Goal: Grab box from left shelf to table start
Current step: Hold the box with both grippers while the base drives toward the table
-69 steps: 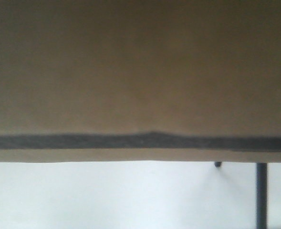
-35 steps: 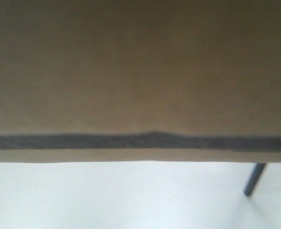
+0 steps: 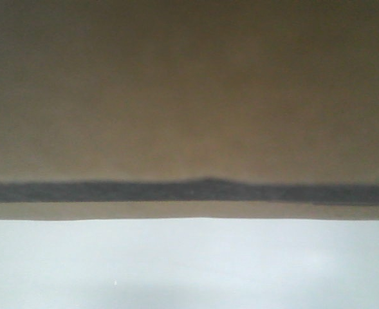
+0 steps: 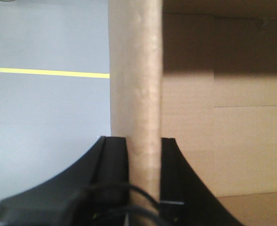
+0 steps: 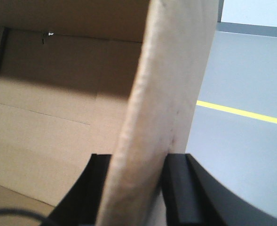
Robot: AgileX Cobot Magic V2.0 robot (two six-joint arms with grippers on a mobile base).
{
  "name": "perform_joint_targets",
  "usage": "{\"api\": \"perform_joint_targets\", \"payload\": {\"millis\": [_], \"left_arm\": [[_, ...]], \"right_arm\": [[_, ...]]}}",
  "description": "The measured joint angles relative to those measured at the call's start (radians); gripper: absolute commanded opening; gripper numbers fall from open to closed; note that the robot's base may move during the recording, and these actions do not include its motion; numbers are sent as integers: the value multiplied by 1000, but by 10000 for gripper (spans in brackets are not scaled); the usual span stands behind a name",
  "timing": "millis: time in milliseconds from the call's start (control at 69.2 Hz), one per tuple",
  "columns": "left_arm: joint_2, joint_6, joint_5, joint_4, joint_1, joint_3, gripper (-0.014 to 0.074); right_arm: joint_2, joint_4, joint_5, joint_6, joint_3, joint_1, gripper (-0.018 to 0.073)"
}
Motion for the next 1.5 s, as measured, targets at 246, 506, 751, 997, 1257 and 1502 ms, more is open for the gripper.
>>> {"api": "perform_joint_targets", "payload": {"millis": [246, 506, 751, 997, 1257, 1502], "left_arm": [[0, 0, 0, 0, 0, 0, -92], [0, 0, 0, -2, 0, 0, -92], [0, 0, 0, -4, 0, 0, -92], [0, 0, 0, -4, 0, 0, -92], [0, 0, 0, -4, 0, 0, -92], [0, 0, 0, -4, 0, 0, -92]], "right_arm": [[0, 0, 0, 0, 0, 0, 20], [0, 0, 0, 0, 0, 0, 20], [0, 0, 0, 0, 0, 0, 20], [0, 0, 0, 0, 0, 0, 20], [0, 0, 0, 0, 0, 0, 20], [0, 0, 0, -2, 0, 0, 20]]}}
